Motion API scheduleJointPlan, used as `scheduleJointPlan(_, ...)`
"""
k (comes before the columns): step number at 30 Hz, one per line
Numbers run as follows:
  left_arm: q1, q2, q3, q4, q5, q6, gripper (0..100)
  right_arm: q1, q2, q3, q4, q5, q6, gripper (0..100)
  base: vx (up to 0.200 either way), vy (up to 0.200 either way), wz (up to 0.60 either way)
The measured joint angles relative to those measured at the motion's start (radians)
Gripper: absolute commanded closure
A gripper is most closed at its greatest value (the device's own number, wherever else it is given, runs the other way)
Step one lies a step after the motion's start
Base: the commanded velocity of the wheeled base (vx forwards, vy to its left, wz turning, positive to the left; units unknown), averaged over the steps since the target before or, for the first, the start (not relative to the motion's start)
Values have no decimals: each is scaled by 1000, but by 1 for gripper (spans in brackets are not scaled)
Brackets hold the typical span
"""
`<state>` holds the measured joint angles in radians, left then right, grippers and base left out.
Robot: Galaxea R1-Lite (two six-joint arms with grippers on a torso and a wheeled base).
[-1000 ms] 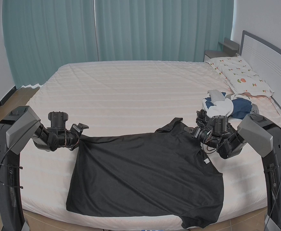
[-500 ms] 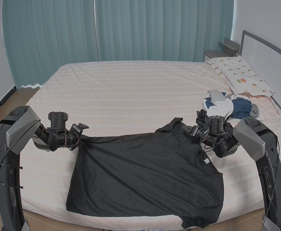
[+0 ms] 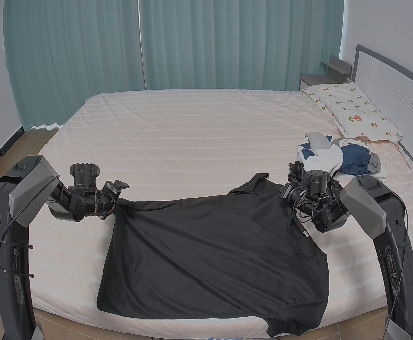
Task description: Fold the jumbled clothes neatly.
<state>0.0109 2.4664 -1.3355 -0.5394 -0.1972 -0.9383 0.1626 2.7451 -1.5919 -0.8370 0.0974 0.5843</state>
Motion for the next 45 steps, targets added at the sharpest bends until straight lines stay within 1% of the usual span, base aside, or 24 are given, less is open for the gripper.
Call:
scheduleJointPlan(3, 6, 0, -13, 0, 38, 10, 0, -10, 4, -34, -4, -37, 3, 100, 0, 0, 0)
scheduleJointPlan(6, 13, 6, -34, 0, 76, 17, 0, -21, 12, -60, -13, -59, 4, 100, 0, 0, 0)
scheduleJointPlan(13, 19, 48, -79, 3, 142, 74, 0, -29, 29, -77, -43, -79, 5, 100, 0, 0, 0)
scheduleJointPlan(16, 17, 66, -93, 4, 147, 79, 0, -30, 35, -89, -45, -97, 5, 100, 0, 0, 0)
scheduleJointPlan(18, 14, 76, -99, 3, 144, 79, 0, -30, 42, -116, -48, -125, 7, 100, 0, 0, 0)
scheduleJointPlan(20, 12, 81, -102, 2, 138, 77, 0, -31, 50, -129, -48, -137, 12, 100, 0, 0, 0)
scheduleJointPlan(28, -15, 94, -127, -4, 129, 74, 0, -23, 68, -127, -47, -144, 19, 100, 0, 0, 0)
scheduleJointPlan(34, -34, 97, -124, -50, 124, 92, 0, -18, 70, -115, -47, -145, 19, 100, 0, 0, 0)
scheduleJointPlan(35, -36, 99, -123, -51, 124, 107, 100, -17, 70, -113, -47, -146, 19, 100, 0, 0, 0)
scheduleJointPlan(39, -39, 116, -125, -53, 134, 172, 100, -15, 68, -106, -48, -146, 19, 100, 0, 0, 0)
scheduleJointPlan(42, -40, 132, -135, -56, 150, 184, 100, -11, 67, -104, -48, -146, 19, 100, 0, 0, 0)
scheduleJointPlan(45, -38, 144, -161, -66, 194, 181, 100, -10, 67, -103, -50, -146, 19, 100, 0, 0, 0)
